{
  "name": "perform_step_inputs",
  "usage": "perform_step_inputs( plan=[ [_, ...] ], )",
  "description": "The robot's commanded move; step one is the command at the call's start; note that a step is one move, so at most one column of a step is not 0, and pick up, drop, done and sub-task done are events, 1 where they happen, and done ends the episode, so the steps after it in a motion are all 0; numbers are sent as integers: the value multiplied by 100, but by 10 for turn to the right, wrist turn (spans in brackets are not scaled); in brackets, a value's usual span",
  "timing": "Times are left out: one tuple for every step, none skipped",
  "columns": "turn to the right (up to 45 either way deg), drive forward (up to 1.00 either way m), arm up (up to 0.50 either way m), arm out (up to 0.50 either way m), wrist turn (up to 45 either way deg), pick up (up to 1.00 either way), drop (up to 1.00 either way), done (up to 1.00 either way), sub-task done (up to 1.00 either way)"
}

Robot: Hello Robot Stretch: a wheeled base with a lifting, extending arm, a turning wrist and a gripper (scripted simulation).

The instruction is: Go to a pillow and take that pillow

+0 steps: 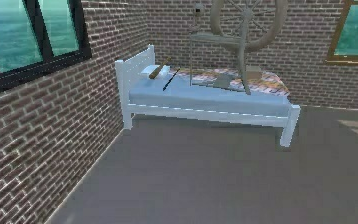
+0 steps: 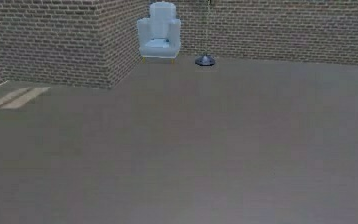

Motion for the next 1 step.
perform_step_inputs(
  plan=[
    [60,0,0,0,0,0,0,0,0]
  ],
)
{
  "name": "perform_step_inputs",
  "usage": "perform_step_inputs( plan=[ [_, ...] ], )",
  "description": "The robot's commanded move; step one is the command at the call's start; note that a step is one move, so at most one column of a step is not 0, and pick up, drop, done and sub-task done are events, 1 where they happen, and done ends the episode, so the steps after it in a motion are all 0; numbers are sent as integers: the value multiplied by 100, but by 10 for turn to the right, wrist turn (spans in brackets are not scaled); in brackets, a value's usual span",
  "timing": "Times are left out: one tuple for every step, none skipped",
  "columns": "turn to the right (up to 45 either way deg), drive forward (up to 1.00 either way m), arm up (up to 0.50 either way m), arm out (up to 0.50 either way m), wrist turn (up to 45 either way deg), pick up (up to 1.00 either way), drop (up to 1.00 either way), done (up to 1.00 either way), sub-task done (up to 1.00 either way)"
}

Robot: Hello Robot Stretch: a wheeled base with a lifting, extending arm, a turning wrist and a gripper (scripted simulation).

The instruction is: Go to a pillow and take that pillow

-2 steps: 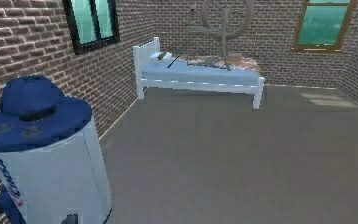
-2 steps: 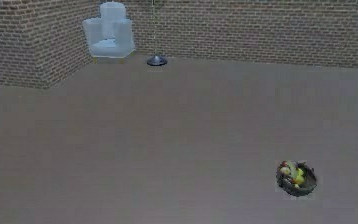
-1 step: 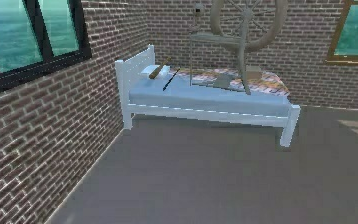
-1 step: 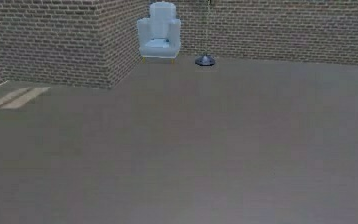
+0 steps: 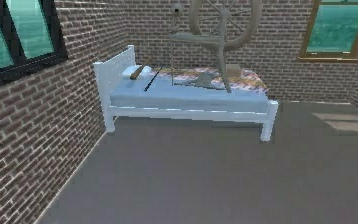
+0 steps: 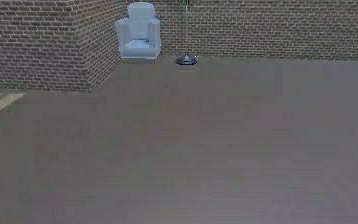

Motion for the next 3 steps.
perform_step_inputs(
  plan=[
    [0,40,0,0,0,0,0,0,0],
    [-60,0,0,0,0,0,0,0,0],
    [-30,0,0,0,0,0,0,0,0]
  ],
)
